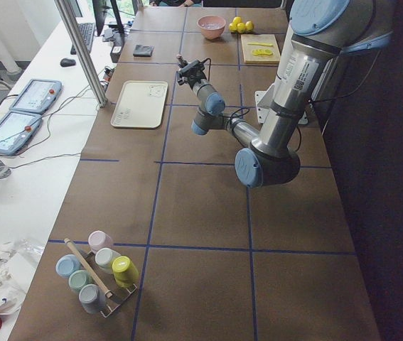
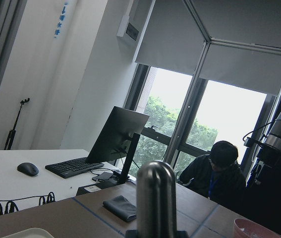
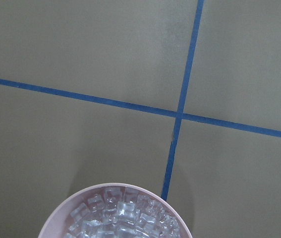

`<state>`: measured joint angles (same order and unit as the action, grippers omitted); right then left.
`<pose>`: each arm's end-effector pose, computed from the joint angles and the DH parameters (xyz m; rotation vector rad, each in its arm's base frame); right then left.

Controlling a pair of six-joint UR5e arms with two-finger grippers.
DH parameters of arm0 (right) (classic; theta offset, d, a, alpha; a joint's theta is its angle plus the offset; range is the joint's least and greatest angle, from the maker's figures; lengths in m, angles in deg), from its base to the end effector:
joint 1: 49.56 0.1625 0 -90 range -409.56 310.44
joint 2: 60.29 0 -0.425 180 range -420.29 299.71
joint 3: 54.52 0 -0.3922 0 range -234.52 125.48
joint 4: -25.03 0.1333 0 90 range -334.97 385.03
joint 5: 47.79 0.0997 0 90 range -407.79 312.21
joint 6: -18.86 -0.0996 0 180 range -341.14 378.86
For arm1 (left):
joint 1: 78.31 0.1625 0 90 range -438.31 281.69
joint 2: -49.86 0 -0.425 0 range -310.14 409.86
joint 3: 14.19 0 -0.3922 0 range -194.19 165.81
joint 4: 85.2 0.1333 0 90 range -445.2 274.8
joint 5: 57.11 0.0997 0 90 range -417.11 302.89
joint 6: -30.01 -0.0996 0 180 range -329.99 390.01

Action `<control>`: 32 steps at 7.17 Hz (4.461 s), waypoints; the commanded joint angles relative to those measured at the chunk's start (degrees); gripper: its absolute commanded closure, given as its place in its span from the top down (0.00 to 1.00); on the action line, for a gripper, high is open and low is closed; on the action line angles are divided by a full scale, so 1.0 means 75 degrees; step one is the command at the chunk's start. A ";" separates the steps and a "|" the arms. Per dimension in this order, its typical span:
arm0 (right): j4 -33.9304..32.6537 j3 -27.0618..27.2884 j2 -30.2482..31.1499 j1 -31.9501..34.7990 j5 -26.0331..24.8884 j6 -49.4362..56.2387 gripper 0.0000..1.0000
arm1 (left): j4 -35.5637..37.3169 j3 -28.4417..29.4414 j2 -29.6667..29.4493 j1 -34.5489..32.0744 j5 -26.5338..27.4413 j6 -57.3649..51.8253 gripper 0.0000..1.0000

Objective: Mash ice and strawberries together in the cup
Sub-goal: 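Lift the pestle with the left gripper and carry it toward the cup, then lower the pestle with the left gripper into the light-blue cup, then press the pestle down on the ice and strawberry with the left gripper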

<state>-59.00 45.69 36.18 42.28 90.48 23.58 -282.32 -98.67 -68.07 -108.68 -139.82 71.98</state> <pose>0.0735 -0.4508 0.6077 0.2072 -0.8302 -0.1185 0.4218 -0.4163 0.2487 1.4765 1.7033 0.0212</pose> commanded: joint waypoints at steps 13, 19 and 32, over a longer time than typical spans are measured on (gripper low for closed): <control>0.0000 -0.0130 0.0051 0.0000 -0.0037 0.0051 0.99 | 0.0466 0.0705 -0.0600 0.1238 0.1326 -0.0510 0.00; 0.0000 -0.0213 0.0051 0.0000 -0.0049 0.0098 0.99 | 0.0524 0.1068 -0.0764 0.1226 0.1326 -0.0499 0.00; 0.0000 -0.0213 0.0040 0.0000 -0.0037 0.0086 0.99 | 0.0537 0.1514 -0.0928 0.1226 0.1314 -0.0475 0.00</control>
<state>-59.00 44.01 36.48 42.28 90.13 24.23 -278.29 -87.43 -75.06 -99.49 -129.97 68.42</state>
